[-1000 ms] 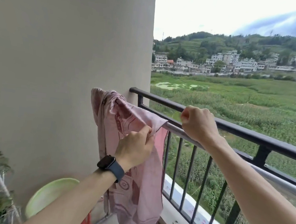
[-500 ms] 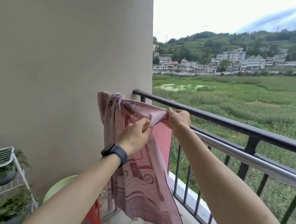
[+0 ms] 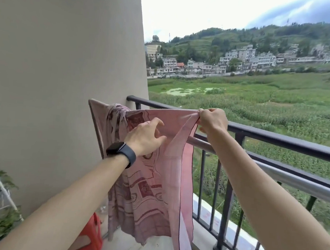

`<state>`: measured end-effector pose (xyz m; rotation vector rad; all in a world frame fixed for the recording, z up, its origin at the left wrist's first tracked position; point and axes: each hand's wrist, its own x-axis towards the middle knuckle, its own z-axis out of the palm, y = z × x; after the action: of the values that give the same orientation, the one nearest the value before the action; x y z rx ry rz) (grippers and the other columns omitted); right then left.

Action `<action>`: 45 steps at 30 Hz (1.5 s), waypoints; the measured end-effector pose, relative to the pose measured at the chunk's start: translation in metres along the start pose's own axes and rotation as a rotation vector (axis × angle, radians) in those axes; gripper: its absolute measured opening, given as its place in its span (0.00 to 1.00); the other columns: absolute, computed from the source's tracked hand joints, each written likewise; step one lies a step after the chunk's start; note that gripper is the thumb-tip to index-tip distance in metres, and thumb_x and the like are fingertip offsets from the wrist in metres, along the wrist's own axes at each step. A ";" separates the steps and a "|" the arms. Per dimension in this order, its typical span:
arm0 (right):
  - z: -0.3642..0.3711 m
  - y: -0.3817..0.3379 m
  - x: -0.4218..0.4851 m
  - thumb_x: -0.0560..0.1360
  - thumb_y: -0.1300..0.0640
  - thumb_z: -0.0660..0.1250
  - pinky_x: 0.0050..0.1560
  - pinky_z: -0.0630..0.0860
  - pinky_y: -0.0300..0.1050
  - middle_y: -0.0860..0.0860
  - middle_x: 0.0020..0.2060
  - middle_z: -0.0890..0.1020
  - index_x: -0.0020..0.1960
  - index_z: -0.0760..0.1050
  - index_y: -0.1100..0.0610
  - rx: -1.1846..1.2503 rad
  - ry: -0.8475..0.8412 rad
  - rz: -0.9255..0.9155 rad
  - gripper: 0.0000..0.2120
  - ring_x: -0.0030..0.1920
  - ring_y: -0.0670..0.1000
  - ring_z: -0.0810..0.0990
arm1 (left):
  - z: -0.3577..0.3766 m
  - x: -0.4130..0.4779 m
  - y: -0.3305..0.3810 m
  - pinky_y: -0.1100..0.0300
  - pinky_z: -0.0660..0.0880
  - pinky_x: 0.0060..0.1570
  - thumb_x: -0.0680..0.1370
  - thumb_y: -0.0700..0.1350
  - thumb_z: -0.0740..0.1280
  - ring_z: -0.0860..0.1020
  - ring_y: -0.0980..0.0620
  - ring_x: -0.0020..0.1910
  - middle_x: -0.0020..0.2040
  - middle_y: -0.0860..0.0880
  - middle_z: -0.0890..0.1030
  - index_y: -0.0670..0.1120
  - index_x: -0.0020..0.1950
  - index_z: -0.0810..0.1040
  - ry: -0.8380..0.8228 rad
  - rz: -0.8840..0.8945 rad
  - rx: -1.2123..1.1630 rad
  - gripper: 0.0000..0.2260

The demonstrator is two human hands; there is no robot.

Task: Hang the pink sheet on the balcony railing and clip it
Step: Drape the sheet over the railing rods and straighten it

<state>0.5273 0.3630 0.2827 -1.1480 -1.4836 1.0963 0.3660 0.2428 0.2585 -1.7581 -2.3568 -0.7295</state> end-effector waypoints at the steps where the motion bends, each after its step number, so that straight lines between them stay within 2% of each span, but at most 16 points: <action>1: -0.007 0.001 -0.001 0.77 0.54 0.64 0.54 0.81 0.59 0.57 0.42 0.86 0.45 0.82 0.60 0.023 -0.029 0.002 0.12 0.43 0.56 0.84 | 0.000 0.003 0.014 0.53 0.76 0.56 0.78 0.55 0.66 0.78 0.51 0.55 0.56 0.54 0.79 0.56 0.67 0.70 0.006 0.017 -0.033 0.18; 5: -0.040 0.015 -0.001 0.74 0.49 0.63 0.53 0.81 0.61 0.52 0.39 0.84 0.44 0.79 0.53 0.102 -0.084 -0.028 0.09 0.47 0.57 0.83 | 0.021 0.021 0.066 0.50 0.67 0.70 0.80 0.55 0.63 0.70 0.48 0.70 0.70 0.49 0.73 0.56 0.74 0.68 0.044 0.066 -0.135 0.22; 8: -0.083 0.026 0.000 0.78 0.48 0.62 0.54 0.80 0.60 0.51 0.42 0.83 0.44 0.76 0.51 0.087 -0.025 -0.080 0.08 0.48 0.56 0.82 | 0.047 0.022 0.099 0.45 0.67 0.70 0.81 0.58 0.59 0.69 0.47 0.71 0.71 0.50 0.72 0.59 0.73 0.70 0.017 0.108 -0.136 0.20; 13: -0.155 0.048 -0.003 0.78 0.48 0.65 0.49 0.83 0.59 0.49 0.42 0.83 0.45 0.77 0.50 -0.093 -0.052 -0.173 0.07 0.44 0.54 0.84 | 0.070 0.013 0.169 0.47 0.71 0.62 0.79 0.64 0.60 0.72 0.46 0.64 0.64 0.48 0.77 0.58 0.68 0.72 0.063 0.160 -0.168 0.20; 18: -0.197 0.060 -0.024 0.78 0.50 0.65 0.46 0.83 0.58 0.50 0.38 0.84 0.45 0.78 0.52 -0.208 -0.011 -0.204 0.07 0.39 0.54 0.85 | 0.085 0.002 0.211 0.48 0.71 0.58 0.77 0.63 0.65 0.75 0.49 0.59 0.55 0.50 0.78 0.59 0.57 0.79 0.123 0.206 -0.156 0.14; 20: -0.216 0.064 -0.035 0.78 0.50 0.64 0.46 0.83 0.58 0.50 0.39 0.84 0.45 0.78 0.52 -0.151 0.050 -0.187 0.08 0.40 0.53 0.84 | 0.087 -0.010 0.229 0.47 0.74 0.54 0.77 0.62 0.66 0.77 0.53 0.49 0.46 0.53 0.82 0.56 0.53 0.83 0.189 0.330 -0.200 0.13; 22: -0.240 0.068 -0.051 0.80 0.52 0.63 0.45 0.82 0.57 0.50 0.38 0.82 0.45 0.77 0.54 -0.067 0.175 -0.190 0.08 0.39 0.51 0.81 | 0.086 -0.025 0.254 0.51 0.78 0.45 0.78 0.58 0.67 0.79 0.55 0.39 0.41 0.53 0.85 0.52 0.53 0.85 0.218 0.493 -0.285 0.13; 24: -0.262 0.069 -0.071 0.80 0.53 0.62 0.41 0.79 0.53 0.50 0.37 0.80 0.46 0.76 0.54 -0.006 0.295 -0.220 0.08 0.37 0.50 0.78 | 0.086 -0.037 0.281 0.54 0.79 0.41 0.79 0.53 0.68 0.82 0.55 0.38 0.43 0.52 0.86 0.50 0.54 0.85 0.216 0.577 -0.346 0.11; 26: -0.282 0.069 -0.090 0.81 0.53 0.62 0.37 0.74 0.44 0.48 0.37 0.80 0.48 0.76 0.55 -0.050 0.348 -0.237 0.07 0.37 0.47 0.77 | 0.087 -0.043 0.302 0.54 0.79 0.45 0.79 0.50 0.69 0.83 0.54 0.42 0.45 0.52 0.86 0.49 0.54 0.85 0.166 0.579 -0.375 0.09; 28: -0.305 0.070 -0.104 0.80 0.52 0.64 0.37 0.73 0.43 0.48 0.38 0.81 0.48 0.78 0.55 -0.160 0.349 -0.239 0.08 0.38 0.46 0.78 | 0.090 -0.046 0.319 0.54 0.79 0.48 0.78 0.49 0.70 0.82 0.55 0.45 0.46 0.53 0.86 0.49 0.53 0.85 0.064 0.545 -0.442 0.08; 30: -0.331 0.072 -0.117 0.80 0.52 0.66 0.39 0.76 0.44 0.48 0.38 0.82 0.47 0.79 0.55 -0.232 0.349 -0.223 0.08 0.39 0.48 0.80 | 0.093 -0.048 0.335 0.56 0.79 0.50 0.77 0.48 0.72 0.81 0.58 0.45 0.46 0.55 0.85 0.50 0.52 0.85 -0.043 0.537 -0.535 0.06; 33: -0.368 0.080 -0.137 0.79 0.52 0.67 0.40 0.79 0.48 0.51 0.39 0.83 0.46 0.80 0.55 -0.251 0.370 -0.167 0.08 0.39 0.50 0.81 | 0.091 -0.057 0.364 0.64 0.78 0.47 0.75 0.47 0.74 0.80 0.64 0.42 0.44 0.58 0.84 0.51 0.50 0.86 -0.151 0.638 -0.601 0.05; 35: -0.393 0.084 -0.150 0.80 0.53 0.66 0.44 0.80 0.53 0.54 0.42 0.83 0.47 0.80 0.55 -0.146 0.406 -0.099 0.08 0.42 0.52 0.81 | 0.087 -0.071 0.391 0.69 0.75 0.45 0.74 0.51 0.74 0.79 0.66 0.40 0.43 0.58 0.84 0.51 0.49 0.86 -0.202 0.713 -0.631 0.06; 38: -0.433 0.091 -0.175 0.80 0.54 0.65 0.47 0.80 0.54 0.54 0.44 0.83 0.47 0.78 0.55 -0.111 0.492 -0.076 0.07 0.45 0.53 0.81 | 0.087 -0.101 0.431 0.72 0.75 0.41 0.73 0.59 0.73 0.79 0.66 0.39 0.42 0.59 0.84 0.53 0.49 0.85 -0.313 0.780 -0.652 0.12; 42: -0.480 0.111 -0.224 0.81 0.54 0.64 0.38 0.77 0.45 0.51 0.41 0.82 0.49 0.78 0.54 -0.207 0.577 -0.124 0.06 0.39 0.49 0.79 | 0.096 -0.129 0.485 0.64 0.77 0.42 0.77 0.59 0.68 0.80 0.59 0.46 0.47 0.57 0.83 0.54 0.57 0.82 -0.498 0.803 -0.507 0.13; 45: -0.503 0.128 -0.252 0.82 0.54 0.64 0.30 0.73 0.38 0.50 0.37 0.81 0.50 0.77 0.54 -0.230 0.605 -0.160 0.06 0.33 0.46 0.75 | 0.104 -0.148 0.529 0.64 0.74 0.42 0.79 0.59 0.63 0.79 0.56 0.50 0.53 0.55 0.82 0.56 0.60 0.80 -0.567 0.836 -0.364 0.15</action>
<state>1.0723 0.1890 0.2051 -1.3423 -1.2047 0.4128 0.9242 0.2721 0.2765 -3.1087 -1.4455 -0.5734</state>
